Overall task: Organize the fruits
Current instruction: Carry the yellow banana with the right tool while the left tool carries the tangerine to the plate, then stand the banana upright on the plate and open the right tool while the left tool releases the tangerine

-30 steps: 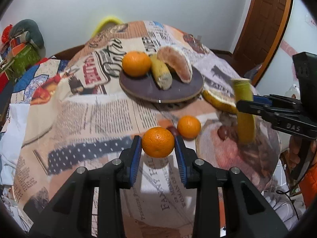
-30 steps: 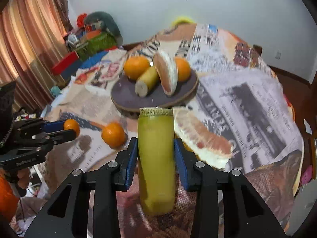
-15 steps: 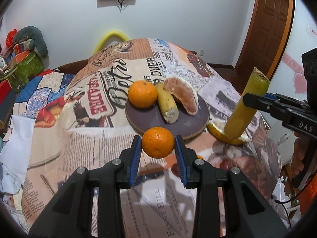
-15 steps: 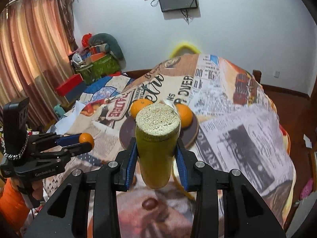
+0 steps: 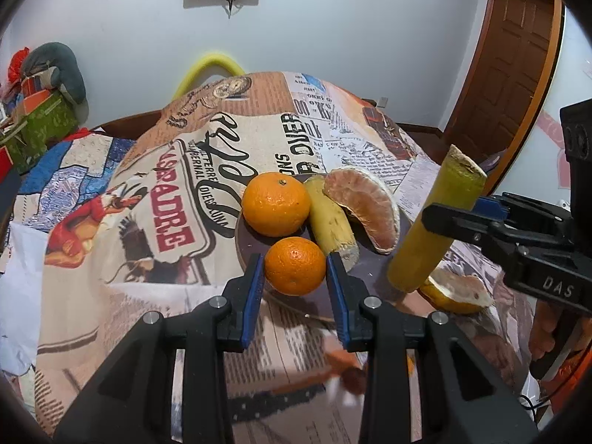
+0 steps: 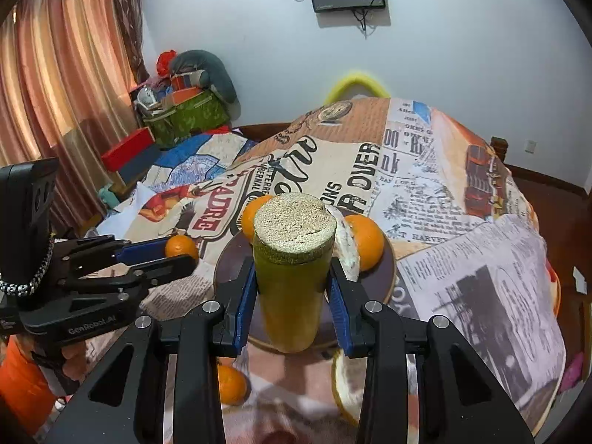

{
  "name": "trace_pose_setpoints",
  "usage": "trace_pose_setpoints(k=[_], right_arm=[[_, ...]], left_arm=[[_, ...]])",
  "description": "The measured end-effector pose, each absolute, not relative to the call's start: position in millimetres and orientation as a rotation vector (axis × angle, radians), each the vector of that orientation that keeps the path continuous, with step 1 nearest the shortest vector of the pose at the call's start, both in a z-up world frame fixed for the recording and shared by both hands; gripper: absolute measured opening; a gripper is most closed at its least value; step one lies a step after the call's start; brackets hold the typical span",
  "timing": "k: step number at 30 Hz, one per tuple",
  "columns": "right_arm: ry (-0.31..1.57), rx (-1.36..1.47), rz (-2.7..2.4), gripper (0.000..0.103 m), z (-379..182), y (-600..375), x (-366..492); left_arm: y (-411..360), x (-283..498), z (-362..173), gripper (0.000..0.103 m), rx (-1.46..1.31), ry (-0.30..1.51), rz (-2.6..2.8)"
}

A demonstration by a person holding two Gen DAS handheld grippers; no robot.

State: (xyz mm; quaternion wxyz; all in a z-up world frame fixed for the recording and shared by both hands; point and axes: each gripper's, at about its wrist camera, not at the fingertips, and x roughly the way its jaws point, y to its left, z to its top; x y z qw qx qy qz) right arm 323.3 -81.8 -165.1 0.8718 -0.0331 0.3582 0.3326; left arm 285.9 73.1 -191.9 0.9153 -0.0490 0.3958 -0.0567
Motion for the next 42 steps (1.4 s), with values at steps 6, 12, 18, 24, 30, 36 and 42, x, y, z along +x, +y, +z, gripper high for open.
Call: trace_pose_setpoints(k=[6,12,18,24,30,36,42], right_arm=[[0.769,-0.094,0.707,0.034,-175.1,-68.4,338.1],[0.785,-0.133,0.709,0.034,-186.3,-59.1,350.3],[0.797,-0.129,0.707,0.034,-193.5,-58.7,360.3],[0.788,-0.148,0.726,0.034,-194.3,-57.2,361.7],[0.784,-0.130,0.728,0.038,-191.0,-61.8,361.8],[0.759,-0.119,0.722,0.040,-179.7,-67.8,356.5],[0.745,-0.114,0.694,0.041,-169.5,-83.8,343.5]], left_arm=[[72.4,313.1,-213.1,0.034,-0.103,0.855,-0.130],[67.6,337.1,-226.1,0.034,-0.100,0.881,-0.147],[64.4,349.9,-231.2,0.034,-0.093,0.890,-0.156],[61.2,352.3,-234.3,0.034,-0.080,0.905,-0.153],[62.8,347.1,-227.5,0.036,-0.077,0.890,-0.139],[60.2,333.0,-212.5,0.036,-0.062,0.866,-0.133],[55.0,313.9,-191.9,0.039,-0.054,0.837,-0.133]])
